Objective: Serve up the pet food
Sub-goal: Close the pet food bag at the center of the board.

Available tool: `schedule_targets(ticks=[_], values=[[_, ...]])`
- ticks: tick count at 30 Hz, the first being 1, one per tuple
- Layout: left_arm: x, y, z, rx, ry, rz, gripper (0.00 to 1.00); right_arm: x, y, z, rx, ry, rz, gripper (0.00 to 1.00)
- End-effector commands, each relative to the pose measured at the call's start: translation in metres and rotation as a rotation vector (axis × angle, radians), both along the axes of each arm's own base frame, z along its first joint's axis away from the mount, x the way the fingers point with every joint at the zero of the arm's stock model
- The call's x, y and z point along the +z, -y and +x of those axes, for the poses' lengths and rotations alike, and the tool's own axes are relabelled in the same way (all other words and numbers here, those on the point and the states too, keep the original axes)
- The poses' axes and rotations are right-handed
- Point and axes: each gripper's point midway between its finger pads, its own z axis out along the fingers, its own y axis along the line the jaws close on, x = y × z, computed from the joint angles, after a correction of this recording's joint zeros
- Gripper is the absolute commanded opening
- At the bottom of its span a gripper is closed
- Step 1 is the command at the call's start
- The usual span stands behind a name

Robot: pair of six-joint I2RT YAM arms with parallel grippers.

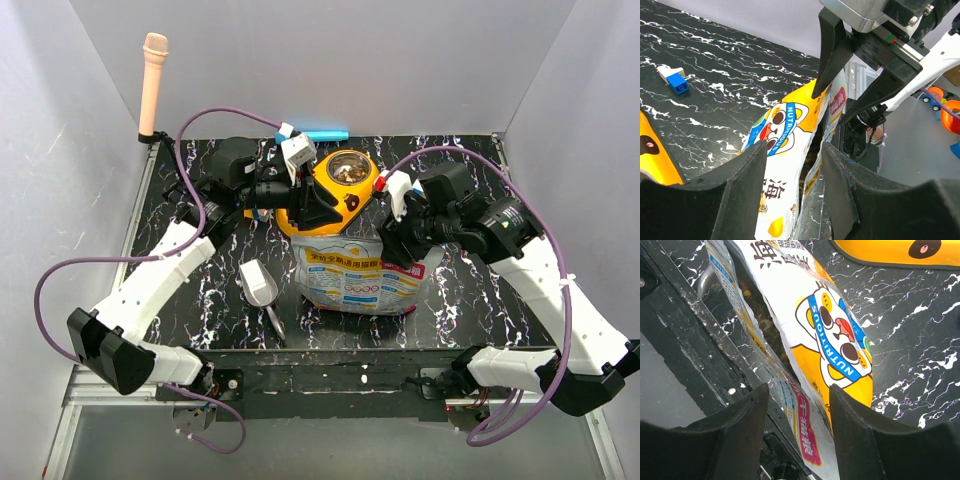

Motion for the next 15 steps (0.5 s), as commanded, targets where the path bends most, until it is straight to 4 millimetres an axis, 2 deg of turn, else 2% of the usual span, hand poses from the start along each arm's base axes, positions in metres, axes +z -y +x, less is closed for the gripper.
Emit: schedule_targets(ticks=[1,3,7,8,12,15], values=[[0.016,0.001,-0.011,-0.066,-0.009,-0.036,0.48,0.014,-0.011,-0.002,0.032,0.008,0.057,0.57],[0.006,0.004,-0.013,-0.095,-0.045,-0.028,0.48,0.013,-0.016,0.001,0.044,-0.004,0.057,0.49],[-0.015,0.018,-0.015,-0.13,-0.087,0.003,0.48,0.011,-0.022,0.01,0.034,-0.007,0.053,0.07],[-0.021,0.022,-0.018,-0.141,-0.091,0.016,0.48,0.011,-0.023,0.011,0.034,-0.008,0.052,0.01],[-0.044,0.04,-0.027,-0.186,-0.123,0.054,0.48,0.009,-0.02,0.012,0.032,0.003,0.039,0.01],[-0.054,0.049,-0.032,-0.213,-0.138,0.07,0.48,0.006,-0.019,0.014,0.021,0.0,0.034,0.01]])
